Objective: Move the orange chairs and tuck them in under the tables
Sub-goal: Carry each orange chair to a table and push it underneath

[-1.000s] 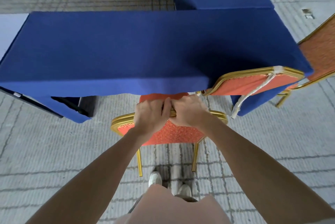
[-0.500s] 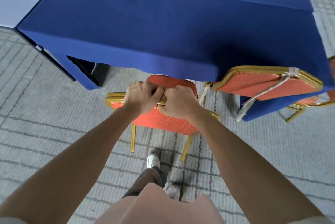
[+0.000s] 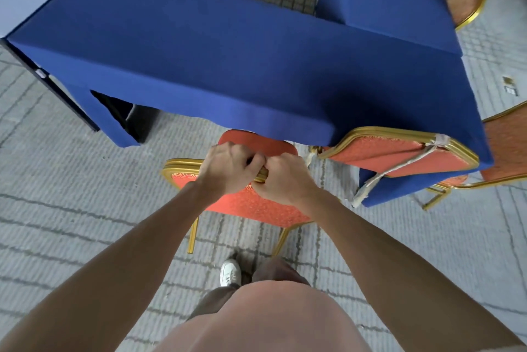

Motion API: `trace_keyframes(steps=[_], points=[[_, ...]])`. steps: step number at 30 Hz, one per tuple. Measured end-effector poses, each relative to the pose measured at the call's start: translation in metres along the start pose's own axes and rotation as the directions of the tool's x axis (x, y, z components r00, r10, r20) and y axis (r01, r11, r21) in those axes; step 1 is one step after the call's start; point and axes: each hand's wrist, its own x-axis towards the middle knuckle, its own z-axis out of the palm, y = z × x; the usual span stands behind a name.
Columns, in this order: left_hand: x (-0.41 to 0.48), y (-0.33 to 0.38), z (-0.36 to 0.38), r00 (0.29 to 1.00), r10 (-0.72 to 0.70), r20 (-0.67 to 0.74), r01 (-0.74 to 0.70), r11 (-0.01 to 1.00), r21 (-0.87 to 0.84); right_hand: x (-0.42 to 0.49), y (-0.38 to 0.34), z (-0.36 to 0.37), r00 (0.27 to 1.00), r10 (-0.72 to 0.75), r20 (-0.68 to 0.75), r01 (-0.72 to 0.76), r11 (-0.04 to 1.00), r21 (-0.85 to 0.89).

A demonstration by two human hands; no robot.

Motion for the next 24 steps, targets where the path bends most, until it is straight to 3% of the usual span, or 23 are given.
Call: trace_keyframes(steps=[6, 10, 18, 21, 24], points=[[-0.004, 0.01, 0.004, 1.0, -0.002, 0.024, 0.004, 0.996, -0.092, -0.005, 0.005, 0.0, 0.992, 0.104, 0.068, -0.106, 0.994, 0.027], [0.004, 0.009, 0.021, 1.0, 0.015, 0.007, -0.014, 0.998, -0.058, 0.001, 0.02, 0.007, 0.988, 0.143, 0.058, -0.144, 0.99, 0.006], [0.08, -0.003, 0.035, 1.0, 0.01, 0.011, -0.01, 1.0, -0.018, 0.066, 0.055, 0.0, 0.995, 0.098, 0.024, -0.097, 0.995, -0.015], [0.131, -0.003, 0.051, 0.998, -0.011, 0.064, 0.009, 0.999, 0.032, 0.1, 0.086, -0.005, 0.992, 0.115, 0.045, -0.115, 0.993, -0.012], [0.161, -0.003, 0.07, 0.992, 0.093, 0.081, -0.105, 0.982, 0.157, 0.117, 0.116, -0.006, 0.993, 0.079, 0.084, -0.076, 0.996, -0.044]])
